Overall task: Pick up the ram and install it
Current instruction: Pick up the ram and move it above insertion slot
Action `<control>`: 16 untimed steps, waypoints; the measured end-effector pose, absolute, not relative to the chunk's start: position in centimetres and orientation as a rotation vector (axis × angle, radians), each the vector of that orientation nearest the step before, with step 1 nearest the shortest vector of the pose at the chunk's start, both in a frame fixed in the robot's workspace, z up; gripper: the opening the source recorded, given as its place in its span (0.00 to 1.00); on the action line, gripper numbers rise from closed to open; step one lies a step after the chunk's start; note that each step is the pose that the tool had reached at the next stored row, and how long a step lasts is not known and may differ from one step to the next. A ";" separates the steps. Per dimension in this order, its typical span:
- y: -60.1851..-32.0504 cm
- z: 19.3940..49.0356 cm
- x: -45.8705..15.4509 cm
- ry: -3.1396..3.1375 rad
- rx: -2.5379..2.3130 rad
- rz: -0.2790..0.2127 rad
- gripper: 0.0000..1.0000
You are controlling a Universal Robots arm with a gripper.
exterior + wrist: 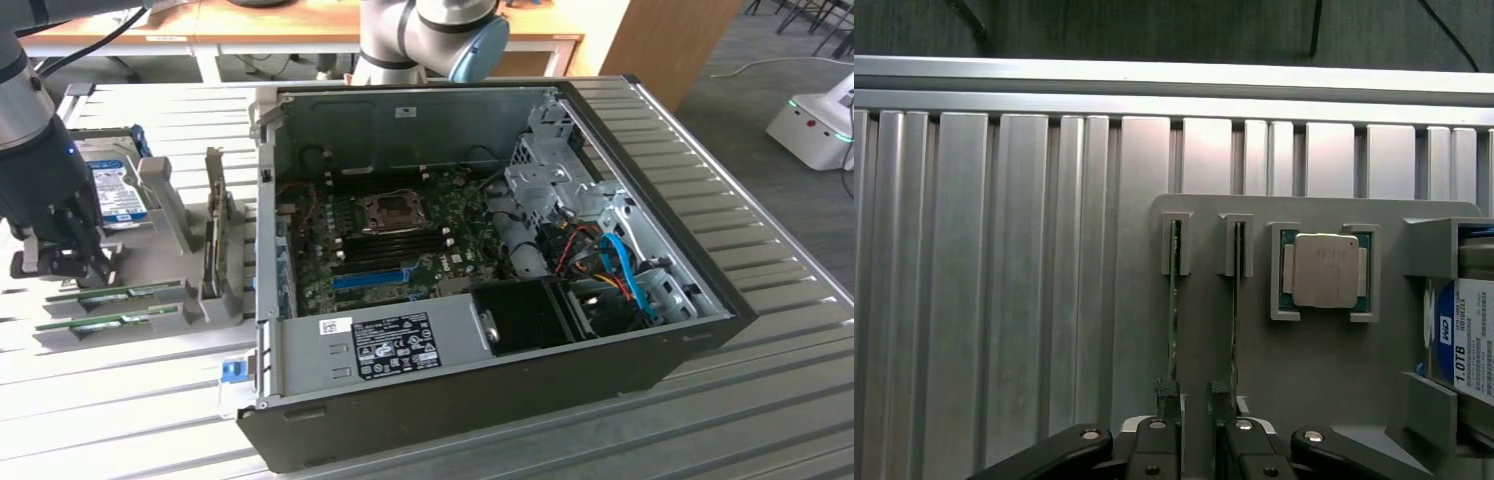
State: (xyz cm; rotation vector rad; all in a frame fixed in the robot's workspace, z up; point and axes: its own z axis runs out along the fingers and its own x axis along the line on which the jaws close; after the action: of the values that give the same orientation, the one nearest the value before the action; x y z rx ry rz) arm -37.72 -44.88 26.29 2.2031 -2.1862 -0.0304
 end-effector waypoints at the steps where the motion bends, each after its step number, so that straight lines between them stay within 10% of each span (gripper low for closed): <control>1: -44.9 26.3 -37.7 -2.186 2.203 -0.030 0.25; 16: -44.9 25.7 -37.7 -2.186 2.203 -0.030 0.25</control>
State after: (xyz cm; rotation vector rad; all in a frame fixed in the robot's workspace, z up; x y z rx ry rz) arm -37.73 -44.90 25.72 2.2031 -2.1862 -0.0304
